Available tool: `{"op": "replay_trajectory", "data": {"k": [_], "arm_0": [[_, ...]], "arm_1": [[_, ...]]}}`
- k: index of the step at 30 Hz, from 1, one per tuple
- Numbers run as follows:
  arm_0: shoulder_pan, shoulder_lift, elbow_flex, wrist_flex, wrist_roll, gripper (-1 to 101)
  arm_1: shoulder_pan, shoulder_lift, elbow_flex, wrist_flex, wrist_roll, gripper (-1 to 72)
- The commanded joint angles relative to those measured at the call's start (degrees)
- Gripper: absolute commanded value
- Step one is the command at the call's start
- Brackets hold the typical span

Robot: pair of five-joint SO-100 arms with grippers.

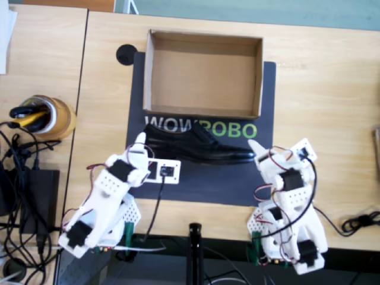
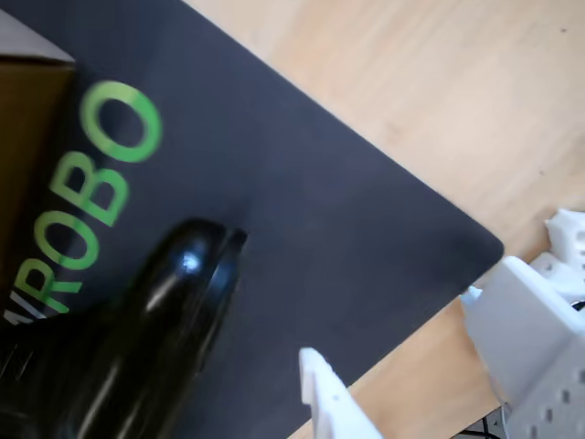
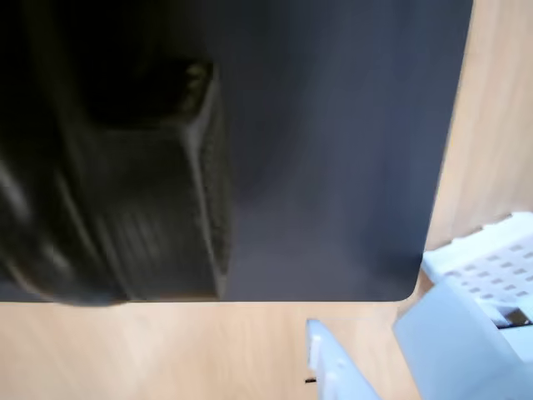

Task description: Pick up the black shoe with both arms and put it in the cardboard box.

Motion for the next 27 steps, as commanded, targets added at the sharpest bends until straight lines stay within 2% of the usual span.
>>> {"op": "replay_trajectory", "data": {"k": [1,14,16,18,20,25,27], "arm_0": [[2.9,-1.8,-1.3,-1.1,-1.8,67],[3.8,-10.9,-1.1,-7.0,-3.1,68],[3.4,-11.4,-1.0,-8.0,-2.8,69],[2.6,-12.4,-1.0,-9.2,-2.5,70],[1.6,-13.8,-1.0,-10.4,-1.9,70],[0.5,-18.2,-1.0,-12.1,-1.1,71],[0.4,-19.1,-1.0,-13.0,-0.6,70]], "arm_1": [[-2.0,-0.1,0.4,-0.3,-0.4,50.1],[-6.9,-7.2,2.9,-6.5,0.1,50.4],[-7.1,-8.9,3.4,-8.5,0.3,52.5],[-7.6,-10.9,3.7,-10.2,0.4,59.6],[-8.3,-12.5,4.0,-11.4,0.9,63.1],[-8.8,-14.9,4.4,-13.9,1.5,60.8],[-9.1,-16.0,4.5,-14.9,2.0,57.7]]}}
